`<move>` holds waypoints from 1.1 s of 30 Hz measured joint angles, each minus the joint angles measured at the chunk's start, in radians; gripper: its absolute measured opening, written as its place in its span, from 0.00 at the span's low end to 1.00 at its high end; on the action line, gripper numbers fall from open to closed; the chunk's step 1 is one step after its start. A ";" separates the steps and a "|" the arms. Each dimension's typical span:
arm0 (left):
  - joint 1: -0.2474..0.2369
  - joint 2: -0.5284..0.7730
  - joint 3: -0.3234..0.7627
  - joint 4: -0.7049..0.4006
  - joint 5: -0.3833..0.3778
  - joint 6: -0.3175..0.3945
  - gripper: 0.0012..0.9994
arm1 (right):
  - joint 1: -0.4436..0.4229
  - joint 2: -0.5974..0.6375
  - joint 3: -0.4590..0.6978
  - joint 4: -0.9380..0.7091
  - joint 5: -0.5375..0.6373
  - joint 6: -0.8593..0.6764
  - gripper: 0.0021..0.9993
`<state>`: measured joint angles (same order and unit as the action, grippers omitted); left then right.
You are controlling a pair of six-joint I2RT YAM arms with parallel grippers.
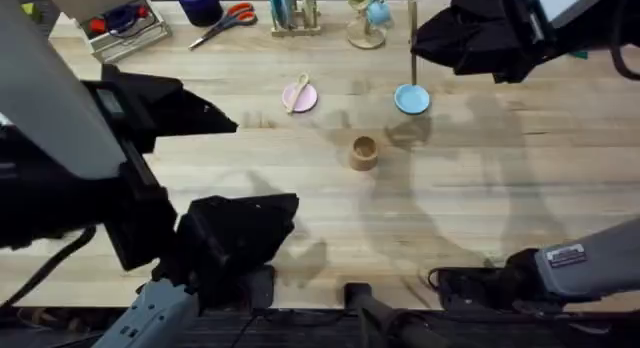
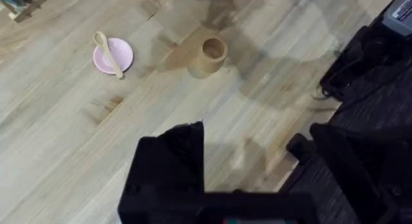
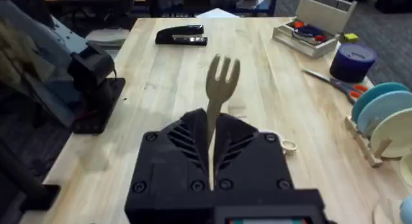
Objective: Pick up a utensil and set it on the pink plate, then put the other utensil in the container.
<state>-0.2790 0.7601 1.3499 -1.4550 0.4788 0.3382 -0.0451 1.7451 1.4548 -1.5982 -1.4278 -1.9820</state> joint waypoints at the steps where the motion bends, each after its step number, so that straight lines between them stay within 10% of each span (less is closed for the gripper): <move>1: 0.000 0.000 0.000 0.000 0.000 0.000 0.99 | 0.001 0.000 0.000 0.003 0.003 -0.006 0.03; 33: 0.000 0.000 0.000 0.000 0.000 0.000 0.99 | 0.047 0.000 -0.322 0.371 0.002 -0.038 0.03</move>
<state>-0.2790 0.7601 1.3499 -1.4548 0.4786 0.3382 0.0024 1.7451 1.1326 -1.2269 -1.4254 -2.0205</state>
